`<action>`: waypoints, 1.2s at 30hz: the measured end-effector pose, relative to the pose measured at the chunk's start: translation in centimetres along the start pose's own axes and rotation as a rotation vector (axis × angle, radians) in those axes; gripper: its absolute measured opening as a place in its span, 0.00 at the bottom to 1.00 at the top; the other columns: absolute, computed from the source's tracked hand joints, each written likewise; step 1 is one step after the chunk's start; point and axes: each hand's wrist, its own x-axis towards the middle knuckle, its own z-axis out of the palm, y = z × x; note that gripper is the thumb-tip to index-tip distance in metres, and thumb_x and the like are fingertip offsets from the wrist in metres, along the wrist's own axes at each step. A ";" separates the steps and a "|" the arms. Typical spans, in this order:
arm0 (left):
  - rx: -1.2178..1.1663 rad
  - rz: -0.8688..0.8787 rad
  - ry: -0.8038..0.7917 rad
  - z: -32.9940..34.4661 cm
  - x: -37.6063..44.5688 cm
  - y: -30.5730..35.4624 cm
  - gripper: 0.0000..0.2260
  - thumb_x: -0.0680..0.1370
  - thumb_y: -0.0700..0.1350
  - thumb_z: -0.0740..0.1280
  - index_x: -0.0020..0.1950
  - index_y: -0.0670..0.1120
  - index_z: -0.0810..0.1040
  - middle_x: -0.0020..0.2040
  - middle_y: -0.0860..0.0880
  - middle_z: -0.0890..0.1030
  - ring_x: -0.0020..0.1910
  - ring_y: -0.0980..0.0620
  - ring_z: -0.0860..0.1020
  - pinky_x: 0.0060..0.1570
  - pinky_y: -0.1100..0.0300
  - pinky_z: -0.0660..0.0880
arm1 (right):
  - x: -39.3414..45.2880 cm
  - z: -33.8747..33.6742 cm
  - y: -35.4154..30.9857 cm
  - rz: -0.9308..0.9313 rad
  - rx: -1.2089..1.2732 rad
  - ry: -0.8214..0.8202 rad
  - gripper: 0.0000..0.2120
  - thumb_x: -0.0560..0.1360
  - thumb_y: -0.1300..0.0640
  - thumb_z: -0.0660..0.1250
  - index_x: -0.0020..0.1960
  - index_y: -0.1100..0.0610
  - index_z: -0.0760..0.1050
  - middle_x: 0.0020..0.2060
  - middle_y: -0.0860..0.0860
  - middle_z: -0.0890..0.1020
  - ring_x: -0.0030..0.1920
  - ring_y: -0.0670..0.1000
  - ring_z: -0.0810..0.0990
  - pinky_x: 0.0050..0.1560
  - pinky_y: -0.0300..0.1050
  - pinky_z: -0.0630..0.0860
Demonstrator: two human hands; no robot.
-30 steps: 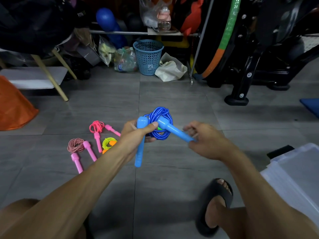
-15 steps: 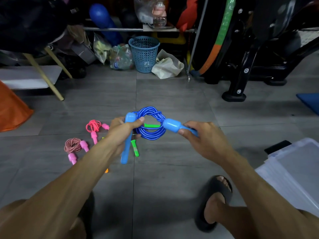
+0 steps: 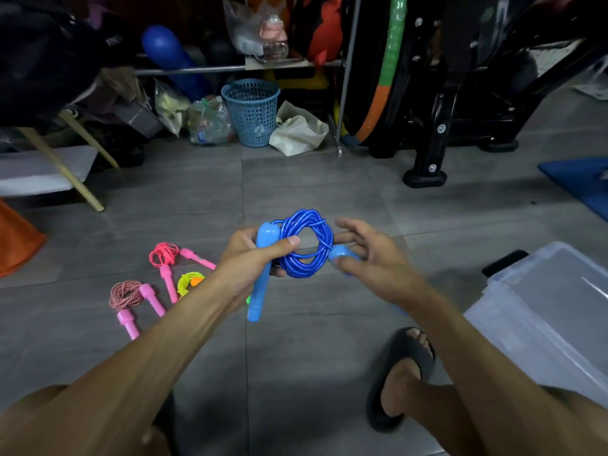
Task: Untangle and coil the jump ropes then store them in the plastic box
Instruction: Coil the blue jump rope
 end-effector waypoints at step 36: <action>1.008 0.520 -0.825 44.6 8.6 -18.7 0.23 0.76 0.57 0.65 0.67 0.46 0.71 0.63 0.48 0.75 0.63 0.48 0.71 0.60 0.53 0.70 | -16.4 -34.3 23.3 0.424 -0.303 1.151 0.06 0.75 0.50 0.66 0.47 0.52 0.76 0.39 0.51 0.82 0.41 0.54 0.82 0.48 0.58 0.79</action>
